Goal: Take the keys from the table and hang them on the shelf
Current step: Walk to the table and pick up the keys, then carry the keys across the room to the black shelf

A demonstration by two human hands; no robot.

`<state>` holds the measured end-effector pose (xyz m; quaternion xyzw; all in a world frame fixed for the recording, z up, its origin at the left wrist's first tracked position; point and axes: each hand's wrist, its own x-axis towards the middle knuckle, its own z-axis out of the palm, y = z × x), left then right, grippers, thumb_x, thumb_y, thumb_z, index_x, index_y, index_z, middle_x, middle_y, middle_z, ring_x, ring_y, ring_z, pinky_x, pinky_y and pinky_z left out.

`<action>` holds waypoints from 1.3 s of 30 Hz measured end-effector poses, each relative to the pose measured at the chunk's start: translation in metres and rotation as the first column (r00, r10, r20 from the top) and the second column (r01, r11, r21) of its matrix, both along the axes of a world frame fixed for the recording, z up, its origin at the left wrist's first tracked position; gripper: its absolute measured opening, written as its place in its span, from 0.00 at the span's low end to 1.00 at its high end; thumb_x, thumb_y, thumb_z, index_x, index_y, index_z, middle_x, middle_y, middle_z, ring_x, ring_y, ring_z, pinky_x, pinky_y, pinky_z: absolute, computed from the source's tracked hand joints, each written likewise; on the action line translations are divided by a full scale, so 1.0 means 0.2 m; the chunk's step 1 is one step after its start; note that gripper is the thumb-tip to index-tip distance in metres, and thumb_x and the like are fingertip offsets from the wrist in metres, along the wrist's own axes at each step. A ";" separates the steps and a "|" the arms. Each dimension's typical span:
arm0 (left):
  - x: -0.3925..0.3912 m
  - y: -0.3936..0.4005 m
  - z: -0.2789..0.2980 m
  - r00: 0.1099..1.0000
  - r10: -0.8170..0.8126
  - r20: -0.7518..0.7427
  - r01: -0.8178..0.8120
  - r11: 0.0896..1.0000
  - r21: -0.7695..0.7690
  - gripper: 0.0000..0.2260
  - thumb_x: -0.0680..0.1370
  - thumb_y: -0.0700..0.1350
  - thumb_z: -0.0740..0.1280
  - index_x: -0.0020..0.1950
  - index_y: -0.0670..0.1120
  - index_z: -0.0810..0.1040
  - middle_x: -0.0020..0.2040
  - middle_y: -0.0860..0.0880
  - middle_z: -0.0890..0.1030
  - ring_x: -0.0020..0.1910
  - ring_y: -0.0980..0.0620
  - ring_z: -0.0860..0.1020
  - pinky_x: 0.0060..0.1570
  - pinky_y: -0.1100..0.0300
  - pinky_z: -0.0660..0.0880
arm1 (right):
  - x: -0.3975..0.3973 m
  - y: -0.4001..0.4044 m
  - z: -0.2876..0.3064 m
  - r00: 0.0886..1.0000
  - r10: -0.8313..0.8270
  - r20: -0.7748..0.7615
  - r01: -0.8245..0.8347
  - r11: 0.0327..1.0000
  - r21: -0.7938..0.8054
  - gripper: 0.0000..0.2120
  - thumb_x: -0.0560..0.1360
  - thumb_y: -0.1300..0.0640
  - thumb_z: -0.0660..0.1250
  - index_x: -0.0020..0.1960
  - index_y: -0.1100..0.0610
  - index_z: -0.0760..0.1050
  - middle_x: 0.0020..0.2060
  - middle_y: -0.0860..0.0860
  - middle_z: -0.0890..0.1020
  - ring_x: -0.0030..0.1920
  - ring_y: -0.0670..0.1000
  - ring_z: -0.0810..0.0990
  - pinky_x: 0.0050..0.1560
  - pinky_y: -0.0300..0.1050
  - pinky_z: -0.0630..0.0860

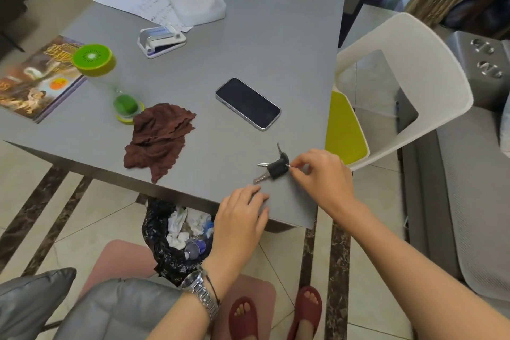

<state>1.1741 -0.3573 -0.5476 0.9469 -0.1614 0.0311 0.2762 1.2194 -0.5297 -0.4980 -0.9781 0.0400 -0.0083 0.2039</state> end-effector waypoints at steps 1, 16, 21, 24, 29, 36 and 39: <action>0.00 0.00 0.01 1.000 -0.012 -0.014 0.012 1.000 0.005 0.08 0.72 0.43 0.71 0.50 0.46 0.80 0.53 0.49 0.81 0.52 0.50 0.78 0.49 0.56 0.73 | 0.00 0.00 0.02 1.000 -0.004 -0.001 0.004 1.000 -0.013 0.04 0.72 0.52 0.68 0.41 0.51 0.81 0.40 0.50 0.83 0.45 0.54 0.79 0.39 0.48 0.75; 0.09 0.08 0.56 1.000 -0.024 -0.016 0.021 0.987 -0.157 0.08 0.76 0.50 0.66 0.52 0.49 0.78 0.51 0.52 0.80 0.52 0.53 0.76 0.51 0.57 0.73 | -0.16 -0.07 0.54 0.987 -0.011 0.160 0.007 1.000 0.026 0.04 0.74 0.54 0.67 0.42 0.52 0.80 0.34 0.42 0.75 0.40 0.48 0.76 0.33 0.43 0.67; 0.12 -0.08 0.87 0.986 -0.122 0.111 0.142 0.970 -0.198 0.06 0.75 0.49 0.68 0.50 0.49 0.79 0.49 0.51 0.82 0.51 0.53 0.77 0.49 0.60 0.70 | -0.26 -0.10 0.75 0.978 -0.024 0.206 0.007 0.997 0.082 0.04 0.73 0.53 0.68 0.42 0.51 0.79 0.34 0.42 0.76 0.39 0.47 0.74 0.35 0.46 0.72; 0.11 -0.18 1.00 0.974 -0.174 0.146 0.203 0.956 -0.211 0.05 0.74 0.49 0.69 0.48 0.50 0.80 0.46 0.52 0.82 0.48 0.53 0.75 0.45 0.61 0.68 | -0.34 -0.14 0.87 0.976 -0.024 0.218 0.003 0.995 0.099 0.04 0.74 0.52 0.67 0.43 0.50 0.79 0.38 0.44 0.81 0.43 0.48 0.76 0.40 0.51 0.76; 0.01 -0.34 1.16 0.938 -0.288 0.191 0.325 0.922 -0.208 0.05 0.74 0.50 0.67 0.46 0.51 0.80 0.43 0.54 0.83 0.45 0.54 0.75 0.43 0.60 0.68 | -0.52 -0.23 1.04 0.957 -0.043 0.287 0.027 0.998 0.057 0.06 0.74 0.51 0.67 0.45 0.52 0.80 0.42 0.47 0.81 0.47 0.49 0.76 0.44 0.49 0.74; -0.31 -0.63 1.36 0.823 -0.499 0.273 0.554 0.811 -0.188 0.04 0.74 0.50 0.69 0.45 0.52 0.81 0.41 0.54 0.82 0.42 0.55 0.75 0.42 0.58 0.72 | -1.01 -0.47 1.23 0.916 -0.218 0.337 0.216 0.975 0.046 0.04 0.74 0.51 0.66 0.45 0.50 0.79 0.40 0.46 0.81 0.45 0.48 0.77 0.42 0.51 0.76; -0.54 -0.80 1.45 0.750 -0.591 0.298 0.652 0.737 -0.180 0.03 0.74 0.49 0.69 0.45 0.52 0.80 0.41 0.54 0.81 0.42 0.55 0.76 0.42 0.59 0.73 | -1.32 -0.58 1.29 0.871 -0.328 0.366 0.326 0.943 0.068 0.03 0.74 0.51 0.67 0.45 0.49 0.79 0.40 0.45 0.82 0.44 0.47 0.77 0.41 0.48 0.76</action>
